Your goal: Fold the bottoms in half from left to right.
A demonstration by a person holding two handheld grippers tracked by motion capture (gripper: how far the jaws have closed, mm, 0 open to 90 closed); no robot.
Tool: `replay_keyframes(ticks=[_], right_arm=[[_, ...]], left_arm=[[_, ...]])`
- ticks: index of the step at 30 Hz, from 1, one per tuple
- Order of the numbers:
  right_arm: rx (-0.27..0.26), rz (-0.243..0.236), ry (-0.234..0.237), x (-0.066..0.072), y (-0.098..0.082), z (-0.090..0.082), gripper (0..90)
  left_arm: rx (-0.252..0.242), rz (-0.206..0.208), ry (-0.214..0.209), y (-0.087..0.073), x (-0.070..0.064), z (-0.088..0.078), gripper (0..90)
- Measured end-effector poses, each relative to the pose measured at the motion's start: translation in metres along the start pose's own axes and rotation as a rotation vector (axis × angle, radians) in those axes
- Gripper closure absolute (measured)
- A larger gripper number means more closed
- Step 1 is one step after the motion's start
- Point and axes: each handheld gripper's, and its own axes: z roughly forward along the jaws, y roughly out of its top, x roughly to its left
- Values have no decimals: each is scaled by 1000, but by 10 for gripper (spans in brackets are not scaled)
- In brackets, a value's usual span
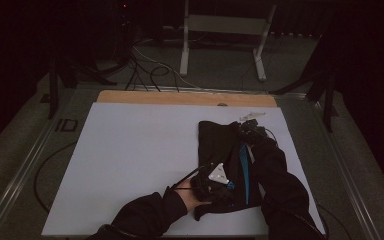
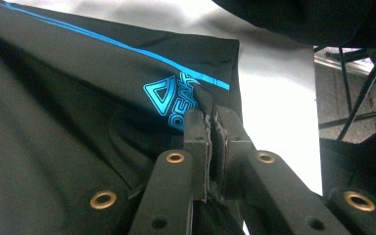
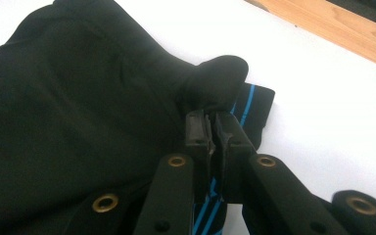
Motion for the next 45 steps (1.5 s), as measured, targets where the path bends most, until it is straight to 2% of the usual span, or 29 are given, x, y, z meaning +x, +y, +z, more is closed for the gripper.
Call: replay_keyframes(ticks=[5,9,13,16,17,18,20,21,22,23,24,25,26,27,28,30,31,32,36,38,40,45], right_arm=[[-5,-3,-14,-2,1,-4,863],[-6,-22,-28,-3,5,-4,866],[-14,-6,-5,-5,6,-3,860],[-3,-14,7,-3,4,-2,851],[-1,-9,9,-3,2,-1,834],[5,-2,10,-4,0,0,751],[10,7,12,-5,-2,-1,633],[10,7,12,-5,-2,-1,633],[10,20,17,-7,-2,-4,520],[10,20,17,-7,-2,-4,520],[8,27,14,-8,-2,-7,520],[8,27,14,-8,-2,-7,495],[5,45,28,-9,-2,-13,428],[1,50,39,-9,-1,-16,391],[-4,49,52,-9,-1,-21,307],[-4,49,52,-9,-1,-21,307],[-9,55,69,-8,-1,-23,260],[-6,46,105,-6,-1,-29,136],[-6,46,119,-3,-1,-34,126],[-13,59,136,1,-4,-42,103],[-28,56,132,5,-7,-50,103],[-57,47,121,12,-18,-71,103]], left_arm=[[-5,3,0,6,-1,5,852],[-23,-11,-6,16,-2,10,852],[-28,-9,-14,21,-4,18,842],[-14,-6,-46,20,-5,24,785],[-18,-9,-56,20,-6,25,749],[-23,-12,-72,19,-6,25,607],[-39,-13,-58,19,-7,21,472],[-50,-17,-52,18,-7,17,472],[-66,-36,-46,17,-4,9,384],[-66,-36,-46,17,-4,9,344],[-66,-36,-46,17,-4,9,344],[-85,-53,-48,13,1,1,344],[-97,-66,-47,11,4,-3,263],[-101,-70,-43,8,6,-6,220],[-101,-71,-37,6,8,-8,136],[-104,-77,-23,4,11,-11,134],[-125,-100,-18,0,14,-16,134],[-145,-109,-9,-4,17,-20,113],[-169,-117,11,-9,19,-25,38],[-187,-140,31,-18,25,-33,6],[-193,-146,52,-23,27,-38,2],[-232,-169,63,-39,35,-49,2]])
